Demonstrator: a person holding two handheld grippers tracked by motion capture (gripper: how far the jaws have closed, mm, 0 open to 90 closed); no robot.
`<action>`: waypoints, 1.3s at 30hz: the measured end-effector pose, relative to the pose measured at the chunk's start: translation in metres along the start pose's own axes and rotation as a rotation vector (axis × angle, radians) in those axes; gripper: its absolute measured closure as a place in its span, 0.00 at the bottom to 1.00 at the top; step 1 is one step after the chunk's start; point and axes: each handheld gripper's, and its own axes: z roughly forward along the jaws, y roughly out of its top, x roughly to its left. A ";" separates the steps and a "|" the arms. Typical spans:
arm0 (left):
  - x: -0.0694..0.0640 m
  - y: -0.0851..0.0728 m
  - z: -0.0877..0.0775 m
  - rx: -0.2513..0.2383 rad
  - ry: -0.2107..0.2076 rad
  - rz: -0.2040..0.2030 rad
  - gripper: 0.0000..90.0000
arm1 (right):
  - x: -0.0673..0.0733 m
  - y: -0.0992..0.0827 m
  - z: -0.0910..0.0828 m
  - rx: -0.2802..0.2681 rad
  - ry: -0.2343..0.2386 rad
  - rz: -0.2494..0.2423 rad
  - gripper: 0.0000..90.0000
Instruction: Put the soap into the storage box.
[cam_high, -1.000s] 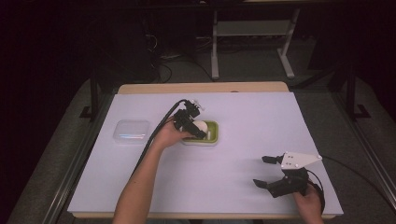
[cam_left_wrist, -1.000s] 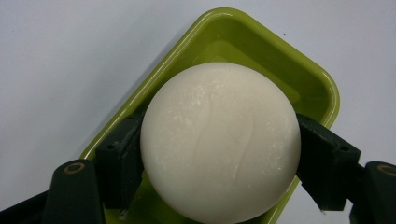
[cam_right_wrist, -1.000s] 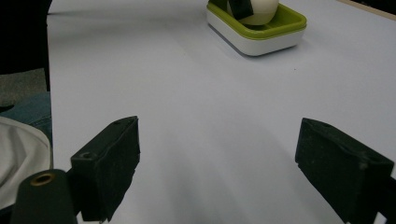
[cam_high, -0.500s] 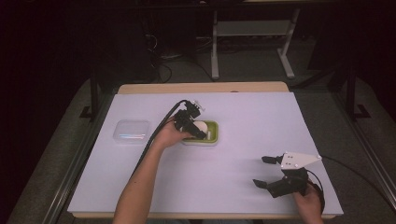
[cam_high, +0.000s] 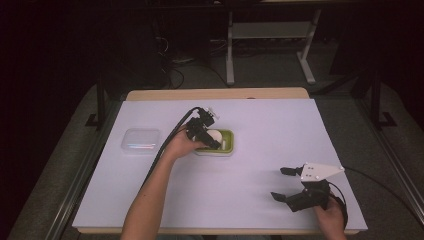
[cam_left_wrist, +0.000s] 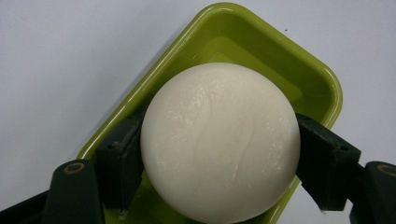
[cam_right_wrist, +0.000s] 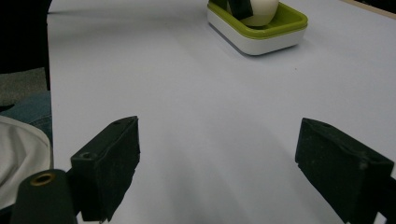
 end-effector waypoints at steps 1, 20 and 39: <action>0.000 0.000 0.000 -0.001 -0.001 0.001 0.28 | 0.000 0.000 0.000 0.000 0.000 -0.001 0.15; -0.005 -0.001 -0.013 -0.034 0.033 0.028 0.30 | 0.000 0.001 0.000 0.000 -0.003 -0.001 0.15; -0.013 -0.014 -0.040 -0.096 0.027 0.049 0.28 | -0.003 -0.002 -0.001 0.009 -0.015 0.016 0.15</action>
